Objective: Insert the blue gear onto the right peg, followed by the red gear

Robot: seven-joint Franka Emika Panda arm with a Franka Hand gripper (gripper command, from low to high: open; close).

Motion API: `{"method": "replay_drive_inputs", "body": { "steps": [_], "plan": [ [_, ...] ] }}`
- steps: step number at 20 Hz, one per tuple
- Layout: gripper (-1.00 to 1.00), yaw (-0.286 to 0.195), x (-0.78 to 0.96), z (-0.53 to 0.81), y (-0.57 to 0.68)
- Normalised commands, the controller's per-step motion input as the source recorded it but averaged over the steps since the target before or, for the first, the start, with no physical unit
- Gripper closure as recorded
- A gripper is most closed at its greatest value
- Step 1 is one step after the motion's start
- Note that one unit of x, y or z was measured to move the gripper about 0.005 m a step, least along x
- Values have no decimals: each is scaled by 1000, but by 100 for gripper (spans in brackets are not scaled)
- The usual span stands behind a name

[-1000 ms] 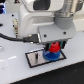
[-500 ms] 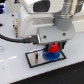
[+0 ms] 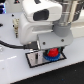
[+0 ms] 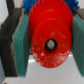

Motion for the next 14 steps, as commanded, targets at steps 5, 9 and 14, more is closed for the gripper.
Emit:
{"method": "replay_drive_inputs", "body": {
  "steps": [5, 9, 14],
  "plan": [
    [-100, 0, 46, -42, -2],
    [-100, 0, 17, 136, 5],
    [-100, 0, 18, 166, 10]
  ]
}}
